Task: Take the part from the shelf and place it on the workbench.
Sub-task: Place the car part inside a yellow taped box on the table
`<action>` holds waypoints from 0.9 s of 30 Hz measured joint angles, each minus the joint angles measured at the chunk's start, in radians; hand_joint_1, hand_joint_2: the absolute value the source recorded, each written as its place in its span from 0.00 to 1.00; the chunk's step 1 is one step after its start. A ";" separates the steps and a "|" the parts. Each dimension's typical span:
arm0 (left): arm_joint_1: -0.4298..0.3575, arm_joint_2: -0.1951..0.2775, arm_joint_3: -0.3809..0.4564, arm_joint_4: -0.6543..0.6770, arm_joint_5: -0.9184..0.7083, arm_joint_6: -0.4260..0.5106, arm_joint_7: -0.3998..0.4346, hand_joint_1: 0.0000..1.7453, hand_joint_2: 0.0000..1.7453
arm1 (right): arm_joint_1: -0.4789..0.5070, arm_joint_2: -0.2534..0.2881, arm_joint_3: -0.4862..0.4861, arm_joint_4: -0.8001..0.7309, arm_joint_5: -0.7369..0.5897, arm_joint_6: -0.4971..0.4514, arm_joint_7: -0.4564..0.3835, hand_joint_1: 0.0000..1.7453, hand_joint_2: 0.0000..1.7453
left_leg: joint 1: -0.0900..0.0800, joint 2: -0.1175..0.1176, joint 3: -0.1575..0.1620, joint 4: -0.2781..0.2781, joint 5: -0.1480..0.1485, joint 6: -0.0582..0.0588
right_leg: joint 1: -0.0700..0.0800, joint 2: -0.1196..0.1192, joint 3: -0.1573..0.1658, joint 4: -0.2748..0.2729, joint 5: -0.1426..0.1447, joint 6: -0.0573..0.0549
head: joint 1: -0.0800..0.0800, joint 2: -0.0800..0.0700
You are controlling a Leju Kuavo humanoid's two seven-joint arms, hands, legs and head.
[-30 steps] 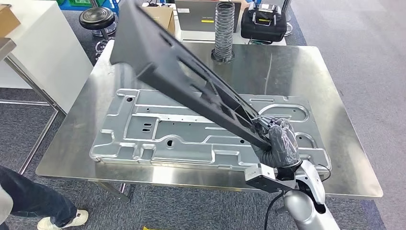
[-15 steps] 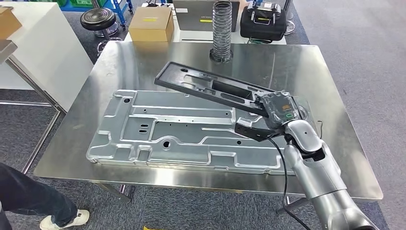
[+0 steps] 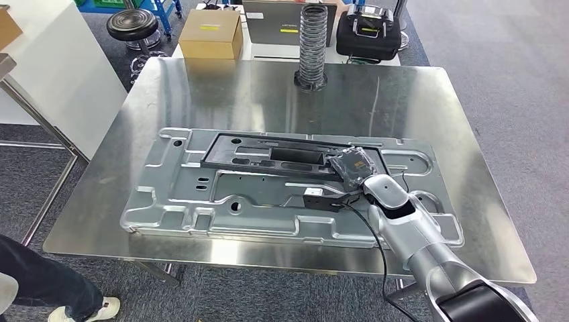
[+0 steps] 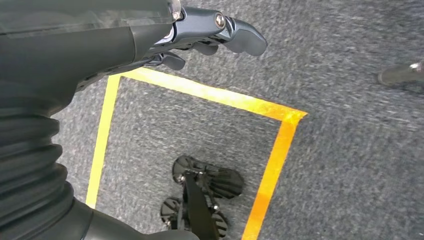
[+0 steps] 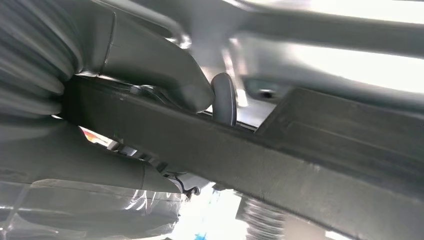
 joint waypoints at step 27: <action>0.002 -0.006 0.026 0.000 -0.019 -0.004 -0.020 0.00 0.00 | -0.087 0.123 0.168 0.161 -0.153 -0.013 -0.055 0.00 0.00 | -0.004 -0.002 0.003 0.019 -0.019 -0.025 | -0.005 0.002 -0.003 -0.035 0.046 -0.014 | -0.005 0.000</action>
